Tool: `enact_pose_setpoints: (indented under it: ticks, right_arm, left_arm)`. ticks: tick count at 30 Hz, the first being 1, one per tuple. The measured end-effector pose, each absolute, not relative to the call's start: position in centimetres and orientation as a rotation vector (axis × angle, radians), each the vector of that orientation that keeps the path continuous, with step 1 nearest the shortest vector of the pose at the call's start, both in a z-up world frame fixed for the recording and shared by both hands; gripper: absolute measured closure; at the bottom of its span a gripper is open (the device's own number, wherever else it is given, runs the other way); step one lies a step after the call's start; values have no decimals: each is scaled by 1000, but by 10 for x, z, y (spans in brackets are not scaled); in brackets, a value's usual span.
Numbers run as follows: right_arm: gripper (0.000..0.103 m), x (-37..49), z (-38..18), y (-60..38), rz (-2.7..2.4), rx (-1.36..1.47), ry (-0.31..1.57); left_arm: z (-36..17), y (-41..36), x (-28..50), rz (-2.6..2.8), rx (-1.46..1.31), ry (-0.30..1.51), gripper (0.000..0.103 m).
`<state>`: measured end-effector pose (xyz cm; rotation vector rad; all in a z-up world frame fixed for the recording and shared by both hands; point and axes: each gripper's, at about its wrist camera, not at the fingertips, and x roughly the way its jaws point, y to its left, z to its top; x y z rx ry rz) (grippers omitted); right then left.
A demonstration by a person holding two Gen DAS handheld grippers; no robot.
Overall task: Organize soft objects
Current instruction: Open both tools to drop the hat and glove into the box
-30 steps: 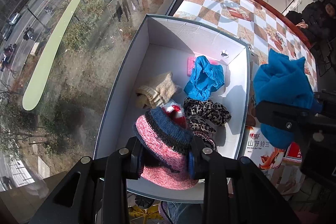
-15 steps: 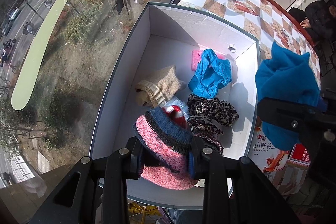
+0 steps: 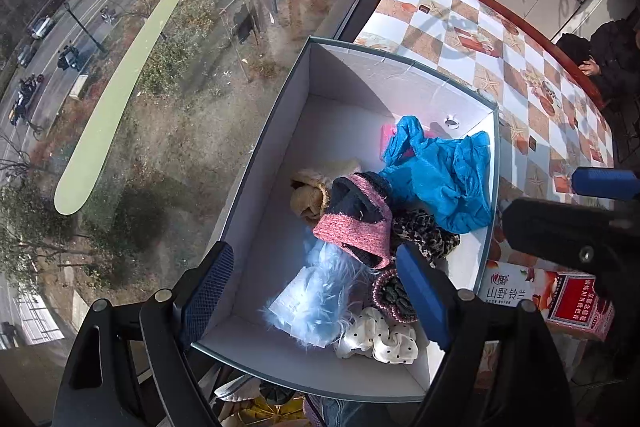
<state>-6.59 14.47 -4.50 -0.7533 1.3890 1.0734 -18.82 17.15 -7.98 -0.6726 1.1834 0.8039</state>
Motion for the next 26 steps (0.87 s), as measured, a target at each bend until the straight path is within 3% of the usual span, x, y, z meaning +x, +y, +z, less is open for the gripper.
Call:
enact_pose_setpoints:
  ticks: [22, 26]
  right_arm:
    - [0, -80, -44, 131, 1060, -785, 1361]
    - [0, -79, -44, 130, 1056, -783, 1360]
  left_arm:
    - [-79, 162, -199, 825, -688, 1220, 17]
    - [-73, 163, -206, 795, -711, 1124, 17]
